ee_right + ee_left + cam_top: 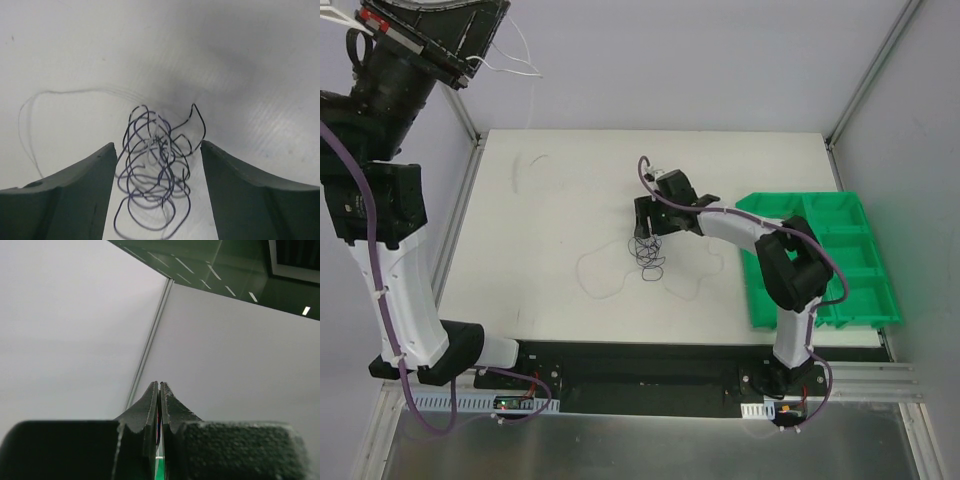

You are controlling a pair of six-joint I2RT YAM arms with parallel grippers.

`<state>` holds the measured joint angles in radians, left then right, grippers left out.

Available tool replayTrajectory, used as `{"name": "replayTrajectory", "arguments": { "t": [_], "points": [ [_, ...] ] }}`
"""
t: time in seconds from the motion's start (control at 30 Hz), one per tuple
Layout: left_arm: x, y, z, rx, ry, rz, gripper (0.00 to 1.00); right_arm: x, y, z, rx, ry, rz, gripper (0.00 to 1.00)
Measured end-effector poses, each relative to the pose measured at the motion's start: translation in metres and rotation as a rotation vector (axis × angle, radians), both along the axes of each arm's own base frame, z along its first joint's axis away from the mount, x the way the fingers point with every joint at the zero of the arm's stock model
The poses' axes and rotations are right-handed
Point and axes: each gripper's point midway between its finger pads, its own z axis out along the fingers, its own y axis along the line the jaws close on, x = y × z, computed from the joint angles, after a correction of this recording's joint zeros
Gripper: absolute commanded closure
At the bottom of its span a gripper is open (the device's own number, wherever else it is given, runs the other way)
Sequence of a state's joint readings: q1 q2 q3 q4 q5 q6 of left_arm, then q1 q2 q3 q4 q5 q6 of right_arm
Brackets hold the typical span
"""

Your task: Untangle the cables

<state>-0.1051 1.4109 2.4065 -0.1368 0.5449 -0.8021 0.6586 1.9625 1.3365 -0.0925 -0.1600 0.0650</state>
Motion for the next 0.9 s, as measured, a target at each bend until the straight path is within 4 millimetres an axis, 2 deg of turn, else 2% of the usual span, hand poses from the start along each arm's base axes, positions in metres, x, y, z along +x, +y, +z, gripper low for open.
{"name": "replayTrajectory", "arguments": {
  "t": [0.03,0.1,0.17,0.23,0.37,0.43,0.5,0.57,0.63,0.7,0.9],
  "points": [
    [0.002,-0.001,-0.003,-0.002,0.011,-0.006,1.00,-0.004,-0.005,0.010,-0.012,-0.007,0.012,0.21],
    [0.013,-0.004,-0.013,-0.003,0.052,-0.026,1.00,-0.012,-0.011,0.032,-0.017,-0.026,0.039,0.19],
    [0.030,-0.009,-0.030,0.001,0.120,-0.053,1.00,-0.022,-0.015,0.063,0.007,-0.057,0.077,0.18],
    [0.052,-0.014,-0.055,0.006,0.212,-0.080,1.00,-0.033,-0.013,0.098,0.063,-0.097,0.122,0.18],
    [0.105,-0.020,-0.128,-0.007,0.455,-0.088,1.00,-0.058,-0.004,0.180,0.240,-0.196,0.229,0.18],
    [0.127,-0.020,-0.176,-0.026,0.603,-0.077,1.00,-0.067,0.001,0.220,0.331,-0.247,0.265,0.18],
    [0.138,-0.021,-0.210,-0.043,0.716,-0.078,1.00,-0.074,0.006,0.250,0.409,-0.291,0.288,0.18],
    [0.144,-0.023,-0.233,-0.066,0.806,-0.089,1.00,-0.076,0.010,0.277,0.476,-0.330,0.301,0.18],
    [0.145,-0.025,-0.243,-0.083,0.849,-0.101,1.00,-0.075,0.014,0.294,0.522,-0.361,0.304,0.18],
    [0.144,-0.027,-0.244,-0.098,0.869,-0.124,1.00,-0.073,0.016,0.302,0.542,-0.373,0.301,0.18],
    [0.129,-0.035,-0.236,-0.118,0.882,-0.188,1.00,-0.065,0.027,0.303,0.560,-0.367,0.315,0.18]
  ]
}}
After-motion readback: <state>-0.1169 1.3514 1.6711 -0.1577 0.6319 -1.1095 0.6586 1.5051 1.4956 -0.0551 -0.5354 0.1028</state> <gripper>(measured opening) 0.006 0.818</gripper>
